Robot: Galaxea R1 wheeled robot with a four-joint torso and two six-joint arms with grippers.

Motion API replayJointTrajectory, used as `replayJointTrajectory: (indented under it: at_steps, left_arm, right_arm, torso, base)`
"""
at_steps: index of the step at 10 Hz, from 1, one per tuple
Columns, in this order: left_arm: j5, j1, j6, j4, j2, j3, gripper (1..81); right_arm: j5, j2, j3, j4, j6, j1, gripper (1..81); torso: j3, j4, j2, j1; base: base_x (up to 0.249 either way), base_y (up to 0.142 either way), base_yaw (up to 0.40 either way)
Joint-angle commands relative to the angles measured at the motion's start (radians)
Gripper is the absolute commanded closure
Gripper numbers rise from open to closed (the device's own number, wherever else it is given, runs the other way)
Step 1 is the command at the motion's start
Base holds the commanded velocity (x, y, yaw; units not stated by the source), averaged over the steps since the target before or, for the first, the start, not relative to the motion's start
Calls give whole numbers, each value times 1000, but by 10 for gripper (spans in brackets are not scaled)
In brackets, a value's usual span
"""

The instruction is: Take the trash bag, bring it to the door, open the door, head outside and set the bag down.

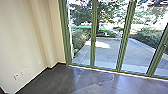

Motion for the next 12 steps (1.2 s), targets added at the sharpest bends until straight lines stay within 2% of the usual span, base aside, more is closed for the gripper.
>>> replayJointTrajectory:
  at_steps: [1, 12]
  left_arm:
    - [82, -51, 6, 7, 0, -4, 811]
    - [82, -47, 9, 7, 5, -6, 811]
  right_arm:
    - [-55, 3, 5, 0, 4, 42, 10]
    - [-55, 19, -1, -7, 4, 40, 10]
  torso:
    - [0, 0, 0, 0]
    - [0, 0, 0, 0]
  base:
    - [0, 0, -243]
    - [0, 0, -243]
